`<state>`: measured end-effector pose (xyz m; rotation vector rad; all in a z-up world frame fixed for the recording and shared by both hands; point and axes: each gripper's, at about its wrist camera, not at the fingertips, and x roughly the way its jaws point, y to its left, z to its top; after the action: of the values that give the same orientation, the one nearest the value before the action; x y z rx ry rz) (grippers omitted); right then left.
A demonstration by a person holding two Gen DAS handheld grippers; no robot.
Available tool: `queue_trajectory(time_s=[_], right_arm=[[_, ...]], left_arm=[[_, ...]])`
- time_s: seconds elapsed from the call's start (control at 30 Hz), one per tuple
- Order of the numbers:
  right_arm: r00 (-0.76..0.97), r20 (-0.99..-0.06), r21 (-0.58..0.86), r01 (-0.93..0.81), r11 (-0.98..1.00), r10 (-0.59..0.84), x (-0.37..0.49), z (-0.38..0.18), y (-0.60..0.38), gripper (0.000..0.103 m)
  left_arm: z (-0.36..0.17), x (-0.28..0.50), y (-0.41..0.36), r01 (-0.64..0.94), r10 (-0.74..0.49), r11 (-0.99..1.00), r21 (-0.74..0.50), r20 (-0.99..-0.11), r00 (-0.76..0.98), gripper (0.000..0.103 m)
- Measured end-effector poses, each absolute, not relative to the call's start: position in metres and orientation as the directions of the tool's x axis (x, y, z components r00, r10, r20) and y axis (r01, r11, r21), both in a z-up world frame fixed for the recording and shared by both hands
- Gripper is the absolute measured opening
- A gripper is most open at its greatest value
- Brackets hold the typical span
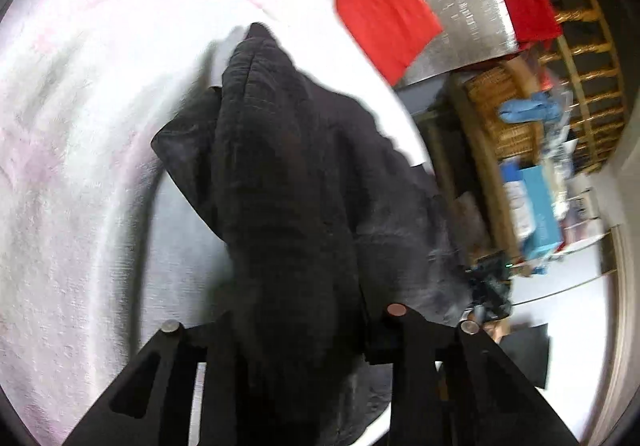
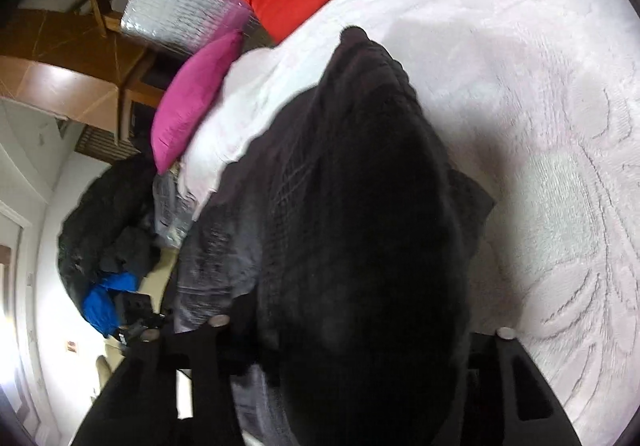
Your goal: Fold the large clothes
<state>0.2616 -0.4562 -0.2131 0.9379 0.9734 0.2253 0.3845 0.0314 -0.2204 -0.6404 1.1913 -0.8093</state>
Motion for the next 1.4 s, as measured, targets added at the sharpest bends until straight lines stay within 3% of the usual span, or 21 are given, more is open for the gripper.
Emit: queue_trajectory(time_s=[0.13, 0.23, 0.33, 0.4, 0.43, 0.47, 0.5, 0.67, 0.7, 0.73, 0.77, 0.8, 0.87, 1.0, 1.23, 1.4], right_arm=[[0.618, -0.53, 0.792, 0.118, 0.599, 0.58, 0.256, -0.191, -0.449, 0.048], [0.598, -0.552, 0.804, 0.196, 0.561, 0.582, 0.26, -0.218, -0.456, 0.048], [0.591, -0.543, 0.835, 0.303, 0.46, 0.596, 0.257, -0.253, -0.473, 0.047], [0.6, -0.523, 0.848, 0.295, 0.439, 0.606, 0.253, -0.254, -0.476, 0.052], [0.596, -0.536, 0.839, 0.301, 0.453, 0.598, 0.254, -0.253, -0.474, 0.057], [0.588, -0.563, 0.821, 0.311, 0.48, 0.581, 0.254, -0.252, -0.472, 0.068], [0.583, -0.578, 0.809, 0.317, 0.496, 0.571, 0.253, -0.252, -0.472, 0.077], [0.602, -0.568, 0.814, 0.31, 0.492, 0.561, 0.256, -0.252, -0.466, 0.09], [0.604, -0.578, 0.803, 0.305, 0.512, 0.549, 0.257, -0.25, -0.463, 0.09], [0.601, -0.59, 0.79, 0.295, 0.537, 0.539, 0.259, -0.247, -0.46, 0.09], [0.599, -0.598, 0.78, 0.283, 0.558, 0.532, 0.259, -0.244, -0.457, 0.088], [0.597, -0.604, 0.773, 0.276, 0.571, 0.529, 0.259, -0.242, -0.458, 0.084], [0.587, -0.616, 0.76, 0.267, 0.592, 0.526, 0.261, -0.236, -0.456, 0.059], [0.624, -0.599, 0.753, 0.228, 0.617, 0.501, 0.258, -0.21, -0.452, 0.043], [0.738, -0.485, 0.765, 0.097, 0.637, 0.469, 0.249, -0.144, -0.444, 0.037], [0.788, -0.409, 0.778, 0.037, 0.627, 0.46, 0.234, -0.125, -0.454, 0.031]], left_arm=[[-0.214, 0.385, 0.025, 0.252, -0.84, 0.542, -0.802, -0.517, 0.165, 0.028], [-0.241, 0.396, 0.032, 0.139, -0.839, 0.542, -0.829, -0.527, 0.131, 0.029], [-0.25, 0.399, 0.043, 0.065, -0.828, 0.557, -0.828, -0.547, 0.123, 0.039], [-0.247, 0.397, 0.043, 0.067, -0.82, 0.568, -0.82, -0.559, 0.122, 0.058], [-0.246, 0.397, 0.039, 0.071, -0.809, 0.585, -0.808, -0.576, 0.114, 0.085], [-0.247, 0.395, 0.034, 0.073, -0.8, 0.599, -0.797, -0.591, 0.105, 0.095], [-0.247, 0.394, 0.029, 0.085, -0.798, 0.602, -0.794, -0.595, 0.094, 0.095], [-0.241, 0.388, 0.014, 0.157, -0.81, 0.586, -0.795, -0.577, 0.104, 0.091], [-0.238, 0.388, 0.013, 0.163, -0.81, 0.586, -0.794, -0.574, 0.116, 0.086], [-0.236, 0.388, 0.013, 0.17, -0.803, 0.595, -0.785, -0.581, 0.13, 0.07], [-0.235, 0.388, 0.012, 0.176, -0.797, 0.604, -0.777, -0.588, 0.14, 0.056], [-0.234, 0.389, 0.012, 0.183, -0.793, 0.609, -0.772, -0.591, 0.148, 0.05], [-0.23, 0.388, 0.013, 0.196, -0.791, 0.612, -0.766, -0.59, 0.161, 0.035], [-0.205, 0.383, 0.015, 0.273, -0.805, 0.593, -0.758, -0.557, 0.201, 0.031], [-0.146, 0.373, 0.019, 0.409, -0.865, 0.501, -0.763, -0.418, 0.278, 0.028], [-0.134, 0.37, 0.018, 0.469, -0.863, 0.503, -0.726, -0.39, 0.322, 0.028]])
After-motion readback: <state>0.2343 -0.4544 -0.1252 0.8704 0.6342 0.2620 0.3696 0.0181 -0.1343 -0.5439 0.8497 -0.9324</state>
